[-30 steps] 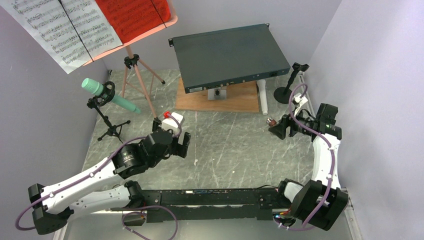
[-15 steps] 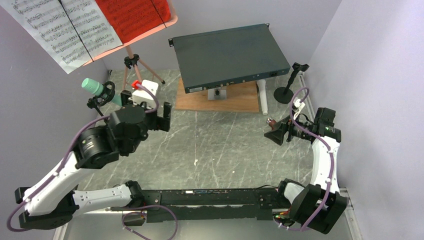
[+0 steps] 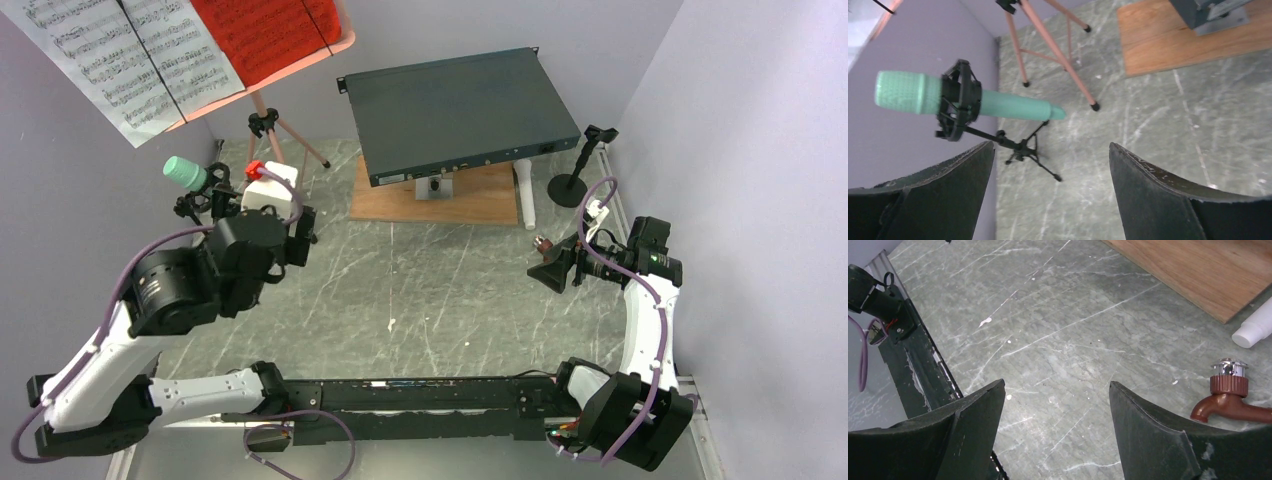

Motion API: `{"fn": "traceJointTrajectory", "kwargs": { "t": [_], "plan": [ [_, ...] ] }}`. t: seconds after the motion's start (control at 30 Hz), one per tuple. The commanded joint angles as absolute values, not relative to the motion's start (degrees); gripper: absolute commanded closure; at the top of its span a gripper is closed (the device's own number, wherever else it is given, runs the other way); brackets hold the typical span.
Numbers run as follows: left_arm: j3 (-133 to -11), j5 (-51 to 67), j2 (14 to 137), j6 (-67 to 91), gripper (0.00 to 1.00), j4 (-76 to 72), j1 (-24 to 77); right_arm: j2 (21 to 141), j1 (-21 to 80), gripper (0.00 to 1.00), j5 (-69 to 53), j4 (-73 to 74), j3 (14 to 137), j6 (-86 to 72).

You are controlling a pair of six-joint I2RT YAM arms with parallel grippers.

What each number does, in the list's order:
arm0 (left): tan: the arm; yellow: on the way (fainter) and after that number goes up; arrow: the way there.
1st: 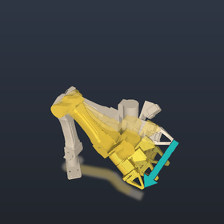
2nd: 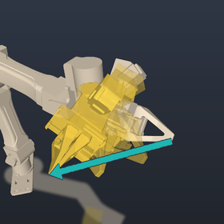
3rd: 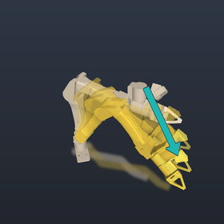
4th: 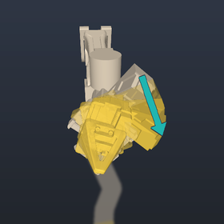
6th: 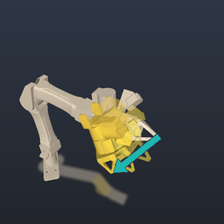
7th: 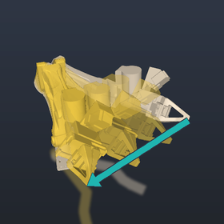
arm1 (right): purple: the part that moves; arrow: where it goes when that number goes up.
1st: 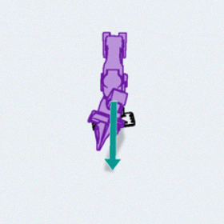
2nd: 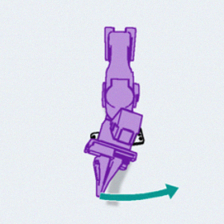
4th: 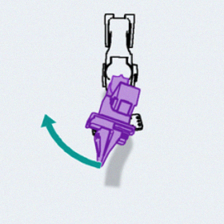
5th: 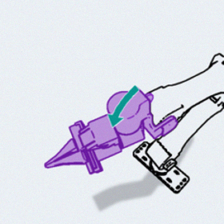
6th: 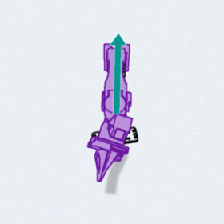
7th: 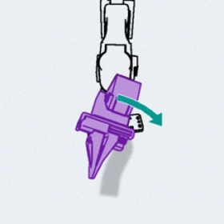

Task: Pack up the instrument practice props
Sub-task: Place the microphone stand at the corner of the board, then pick up the microphone stand with the microphone from the center of the board.

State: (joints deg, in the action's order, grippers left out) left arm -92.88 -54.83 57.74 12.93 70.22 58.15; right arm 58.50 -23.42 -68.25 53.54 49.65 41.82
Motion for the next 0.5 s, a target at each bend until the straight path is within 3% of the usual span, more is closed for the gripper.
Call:
{"fn": "traceJointTrajectory", "kwargs": {
  "t": [0.0, 0.17, 0.33, 0.47],
  "plan": [
    [-99.67, -65.04, 64.9, 11.33, 0.11, 79.19, 57.94, 58.1, -22.96, 0.21, -70.51, 52.84, 50.28, 42.81],
    [-105.55, -71.23, 71.07, 10.66, 0.15, 83.88, 53.41, 58.34, -22.94, 0.21, -70.52, 52.95, 50.27, 42.89],
    [-96.04, -67.36, 67.46, -10.47, 0.21, 60.78, 43.58, 58.5, -22.85, 0.21, -70.82, 53.4, 50.19, 43.46],
    [-93.63, -64.37, 67.2, -14.19, 0.22, 54.19, 37.35, 58.44, -22.85, 0.21, -70.73, 53.87, 50.1, 43.94]
  ]
}}
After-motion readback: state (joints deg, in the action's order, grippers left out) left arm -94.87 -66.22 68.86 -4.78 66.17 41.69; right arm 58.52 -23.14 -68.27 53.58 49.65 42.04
